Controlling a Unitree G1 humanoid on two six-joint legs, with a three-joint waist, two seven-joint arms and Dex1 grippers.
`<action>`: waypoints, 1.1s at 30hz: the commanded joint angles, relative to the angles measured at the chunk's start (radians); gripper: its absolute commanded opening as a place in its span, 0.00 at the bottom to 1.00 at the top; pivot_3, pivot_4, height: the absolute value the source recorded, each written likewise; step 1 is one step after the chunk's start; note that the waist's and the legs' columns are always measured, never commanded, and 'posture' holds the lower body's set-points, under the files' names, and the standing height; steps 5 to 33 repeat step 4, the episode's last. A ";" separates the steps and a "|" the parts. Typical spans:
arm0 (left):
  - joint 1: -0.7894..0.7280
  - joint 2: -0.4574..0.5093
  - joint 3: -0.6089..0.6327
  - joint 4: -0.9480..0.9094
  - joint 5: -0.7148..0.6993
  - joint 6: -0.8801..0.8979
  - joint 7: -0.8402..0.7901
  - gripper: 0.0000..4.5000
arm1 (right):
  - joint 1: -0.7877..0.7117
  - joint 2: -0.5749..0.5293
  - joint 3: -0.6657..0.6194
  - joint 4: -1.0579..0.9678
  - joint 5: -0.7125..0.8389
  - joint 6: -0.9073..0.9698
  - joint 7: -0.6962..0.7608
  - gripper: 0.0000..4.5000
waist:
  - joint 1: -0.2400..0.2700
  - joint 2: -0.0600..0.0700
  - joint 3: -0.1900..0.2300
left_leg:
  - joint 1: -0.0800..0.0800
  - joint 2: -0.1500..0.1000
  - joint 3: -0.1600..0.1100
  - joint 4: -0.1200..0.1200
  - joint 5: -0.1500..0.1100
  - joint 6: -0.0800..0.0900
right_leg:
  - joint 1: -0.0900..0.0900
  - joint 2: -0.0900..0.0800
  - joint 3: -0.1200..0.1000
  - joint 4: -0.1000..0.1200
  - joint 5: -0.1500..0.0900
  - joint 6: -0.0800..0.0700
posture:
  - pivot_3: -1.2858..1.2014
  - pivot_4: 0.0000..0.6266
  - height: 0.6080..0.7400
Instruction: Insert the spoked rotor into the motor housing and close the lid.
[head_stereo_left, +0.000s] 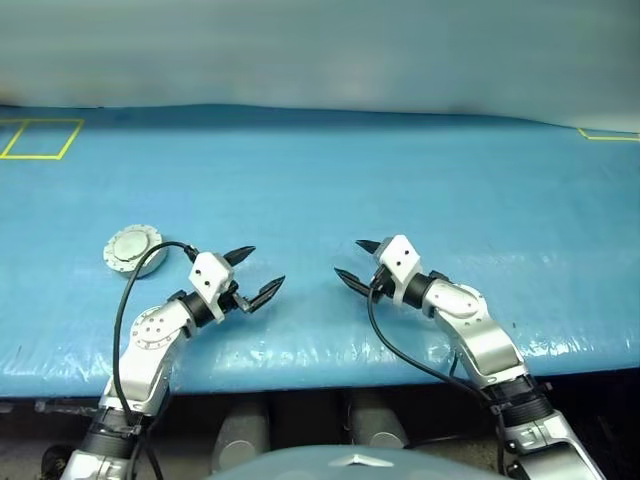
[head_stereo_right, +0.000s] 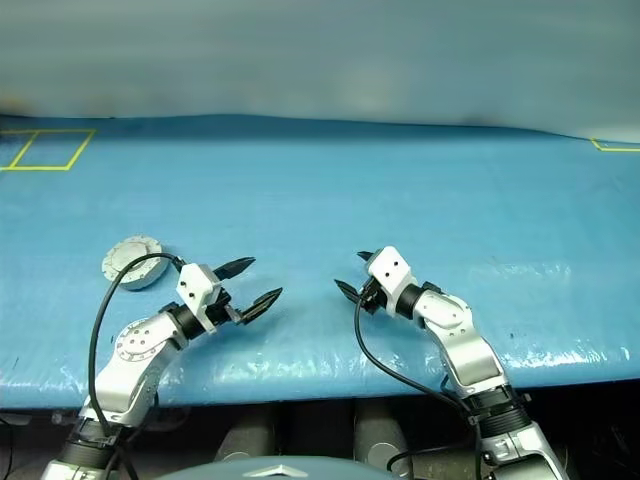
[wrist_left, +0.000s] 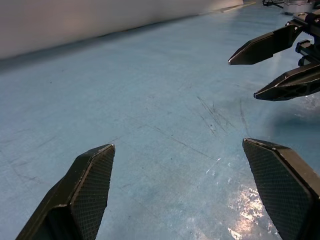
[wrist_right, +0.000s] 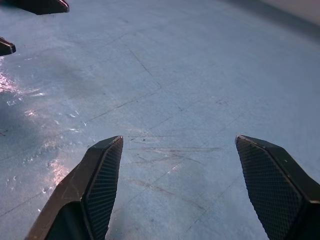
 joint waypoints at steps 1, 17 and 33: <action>-0.014 -0.012 0.014 0.001 0.008 -0.027 -0.003 0.99 | -0.011 0.016 -0.023 -0.030 0.009 -0.022 0.004 0.84 | 0.000 0.000 0.000 | 0.000 0.000 0.000 0.000 0.000 0.000 | 0.000 0.000 0.000 0.000 0.000 0.000 | 0.52 0.24 1.00; -0.012 -0.028 0.008 0.002 0.008 -0.029 -0.001 0.99 | -0.009 0.020 -0.025 -0.031 -0.002 -0.028 -0.002 0.84 | 0.000 0.000 0.000 | 0.000 0.000 0.000 0.000 0.000 0.000 | 0.000 0.000 0.000 0.000 0.000 0.000 | 0.52 0.24 1.00; -0.012 -0.028 0.008 0.002 0.008 -0.029 -0.001 0.99 | -0.009 0.020 -0.025 -0.031 -0.002 -0.028 -0.002 0.84 | 0.000 0.000 0.000 | 0.000 0.000 0.000 0.000 0.000 0.000 | 0.000 0.000 0.000 0.000 0.000 0.000 | 0.52 0.24 1.00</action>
